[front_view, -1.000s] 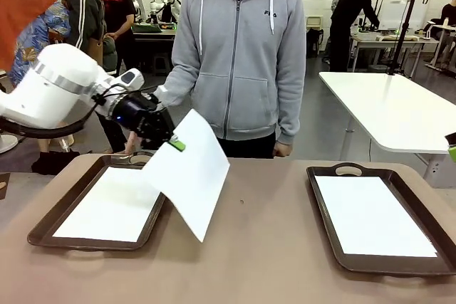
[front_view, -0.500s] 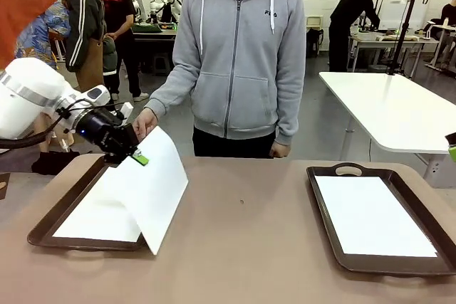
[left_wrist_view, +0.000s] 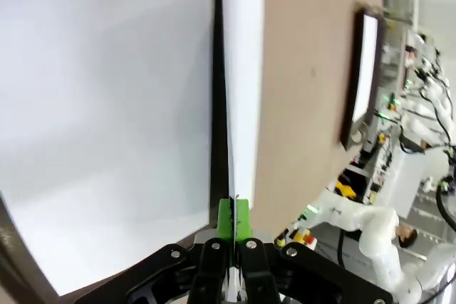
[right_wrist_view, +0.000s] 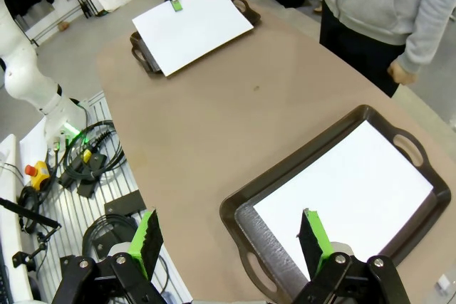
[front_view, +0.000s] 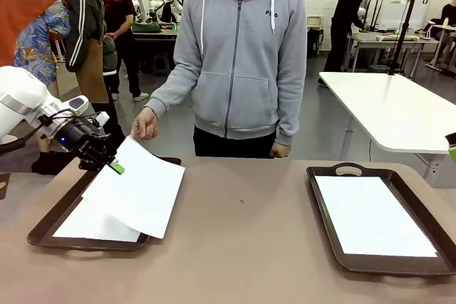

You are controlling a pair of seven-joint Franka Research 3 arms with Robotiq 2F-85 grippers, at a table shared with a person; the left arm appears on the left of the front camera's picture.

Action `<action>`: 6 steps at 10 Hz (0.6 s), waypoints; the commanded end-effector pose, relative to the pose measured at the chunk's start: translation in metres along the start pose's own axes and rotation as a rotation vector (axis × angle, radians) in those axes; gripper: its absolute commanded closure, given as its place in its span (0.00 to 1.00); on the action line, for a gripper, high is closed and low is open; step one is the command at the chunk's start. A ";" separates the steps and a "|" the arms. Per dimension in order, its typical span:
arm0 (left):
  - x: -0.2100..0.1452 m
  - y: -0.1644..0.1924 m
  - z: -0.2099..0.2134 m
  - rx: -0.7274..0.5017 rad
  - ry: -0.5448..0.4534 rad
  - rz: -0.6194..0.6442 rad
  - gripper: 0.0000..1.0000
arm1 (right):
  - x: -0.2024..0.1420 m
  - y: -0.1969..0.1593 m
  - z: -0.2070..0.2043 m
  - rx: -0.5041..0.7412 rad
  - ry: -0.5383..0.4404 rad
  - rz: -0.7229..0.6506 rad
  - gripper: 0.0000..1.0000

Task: Sort the A4 documents.
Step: Place the A4 Paper in the designated Handle tray.

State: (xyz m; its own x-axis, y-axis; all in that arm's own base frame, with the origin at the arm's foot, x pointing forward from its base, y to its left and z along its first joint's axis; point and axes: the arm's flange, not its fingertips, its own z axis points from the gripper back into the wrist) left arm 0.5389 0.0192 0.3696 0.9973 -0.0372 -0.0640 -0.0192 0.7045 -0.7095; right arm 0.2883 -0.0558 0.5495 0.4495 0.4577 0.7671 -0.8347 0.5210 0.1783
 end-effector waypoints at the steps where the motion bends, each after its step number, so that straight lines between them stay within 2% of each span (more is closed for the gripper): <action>1: 0.007 -0.003 0.005 0.124 -0.009 0.070 0.99 | -0.001 0.000 -0.001 0.008 0.010 0.005 0.00; 6: 0.029 0.003 0.018 0.297 0.091 0.088 0.99 | -0.001 0.000 -0.001 0.008 0.010 0.005 0.00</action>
State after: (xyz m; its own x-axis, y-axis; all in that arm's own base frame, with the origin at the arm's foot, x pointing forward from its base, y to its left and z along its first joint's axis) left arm 0.5590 0.0343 0.3764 0.9899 -0.0081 -0.1412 -0.0644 0.8632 -0.5007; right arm 0.2883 -0.0558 0.5495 0.4495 0.4577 0.7671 -0.8347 0.5210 0.1783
